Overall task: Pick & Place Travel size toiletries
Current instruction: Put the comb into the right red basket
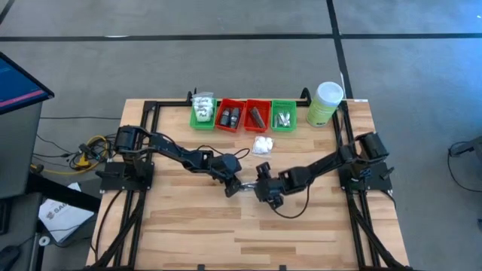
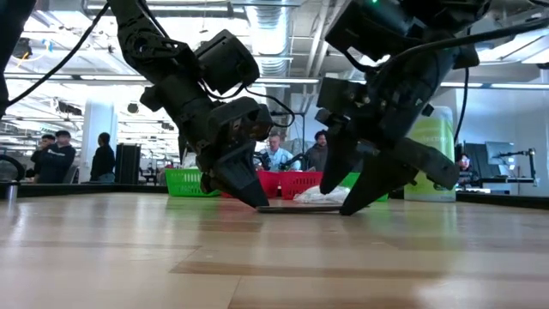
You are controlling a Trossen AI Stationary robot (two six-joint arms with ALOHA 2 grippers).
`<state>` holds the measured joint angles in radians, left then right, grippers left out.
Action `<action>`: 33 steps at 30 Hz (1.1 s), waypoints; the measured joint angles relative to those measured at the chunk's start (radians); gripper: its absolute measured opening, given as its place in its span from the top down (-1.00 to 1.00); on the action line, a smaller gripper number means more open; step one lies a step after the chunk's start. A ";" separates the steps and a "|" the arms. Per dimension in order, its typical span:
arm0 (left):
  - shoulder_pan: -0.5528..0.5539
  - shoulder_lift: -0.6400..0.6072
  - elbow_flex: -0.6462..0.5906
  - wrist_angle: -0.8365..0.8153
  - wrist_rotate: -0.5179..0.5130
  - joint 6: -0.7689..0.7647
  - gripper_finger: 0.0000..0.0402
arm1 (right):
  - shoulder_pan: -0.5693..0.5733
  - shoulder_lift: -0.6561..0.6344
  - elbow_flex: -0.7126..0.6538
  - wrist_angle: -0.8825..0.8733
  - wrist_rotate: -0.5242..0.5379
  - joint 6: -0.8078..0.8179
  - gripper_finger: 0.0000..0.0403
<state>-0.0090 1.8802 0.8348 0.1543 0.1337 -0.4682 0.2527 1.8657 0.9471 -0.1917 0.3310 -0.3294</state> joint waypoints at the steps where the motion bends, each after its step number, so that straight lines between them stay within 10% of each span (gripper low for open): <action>1: 0.000 0.000 0.000 0.000 0.003 0.000 1.00 | 0.000 0.000 0.000 0.002 0.018 0.007 -0.10; 19: 0.000 0.001 -0.001 0.000 0.043 0.015 1.00 | -0.006 -0.001 -0.008 0.049 0.172 0.012 0.17; 33: 0.010 0.001 -0.001 -0.001 0.064 0.017 1.00 | -0.086 -0.003 -0.006 0.081 -0.022 0.103 0.46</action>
<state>0.0006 1.8812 0.8341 0.1532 0.1976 -0.4507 0.1669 1.8626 0.9409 -0.1109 0.3095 -0.2265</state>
